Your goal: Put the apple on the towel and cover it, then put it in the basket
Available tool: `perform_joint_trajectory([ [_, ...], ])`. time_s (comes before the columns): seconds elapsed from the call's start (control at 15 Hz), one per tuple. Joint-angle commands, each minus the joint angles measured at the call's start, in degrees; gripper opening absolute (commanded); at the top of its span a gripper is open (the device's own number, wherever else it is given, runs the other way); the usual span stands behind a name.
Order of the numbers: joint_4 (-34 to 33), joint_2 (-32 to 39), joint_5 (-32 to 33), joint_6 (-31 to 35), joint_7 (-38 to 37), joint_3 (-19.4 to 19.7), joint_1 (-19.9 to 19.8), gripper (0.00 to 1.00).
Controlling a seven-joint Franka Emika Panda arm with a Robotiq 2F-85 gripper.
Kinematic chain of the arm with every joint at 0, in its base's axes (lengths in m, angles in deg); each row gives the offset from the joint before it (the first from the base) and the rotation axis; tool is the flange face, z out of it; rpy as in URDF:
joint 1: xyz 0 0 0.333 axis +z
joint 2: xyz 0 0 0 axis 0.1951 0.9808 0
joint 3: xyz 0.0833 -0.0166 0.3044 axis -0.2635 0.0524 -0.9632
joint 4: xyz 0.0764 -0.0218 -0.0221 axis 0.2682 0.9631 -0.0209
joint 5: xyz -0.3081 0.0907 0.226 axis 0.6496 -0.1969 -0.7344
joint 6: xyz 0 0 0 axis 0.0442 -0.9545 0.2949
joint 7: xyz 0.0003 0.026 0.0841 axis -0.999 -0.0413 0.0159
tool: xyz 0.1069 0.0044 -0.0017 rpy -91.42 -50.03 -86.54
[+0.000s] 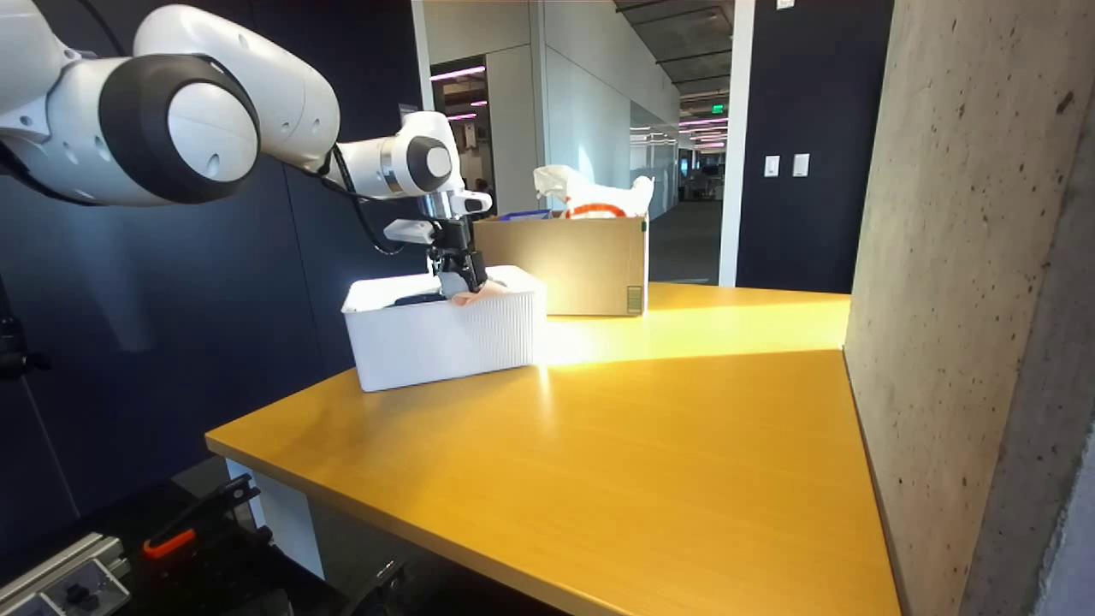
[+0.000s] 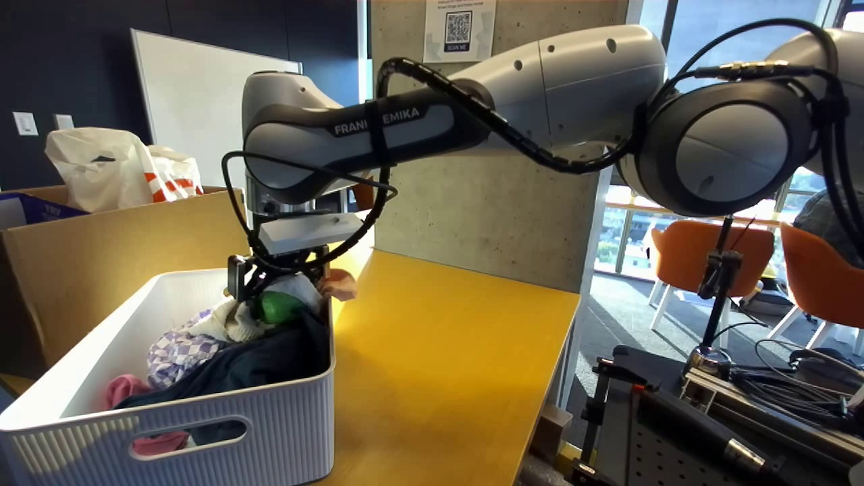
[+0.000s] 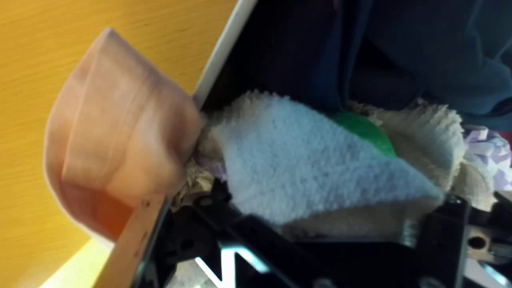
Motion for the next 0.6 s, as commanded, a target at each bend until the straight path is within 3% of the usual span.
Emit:
perform_joint_trajectory([
  [0.0, -3.31, -0.62, 0.34, -2.52, -0.34, 0.37, 0.42, 1.00],
  [0.27, -4.42, -5.01, -0.06, -3.48, -0.79, 0.04, 0.15, 1.00],
  [0.53, -3.67, -9.95, -0.21, -10.78, -4.32, 0.45, -0.61, 1.00],
])
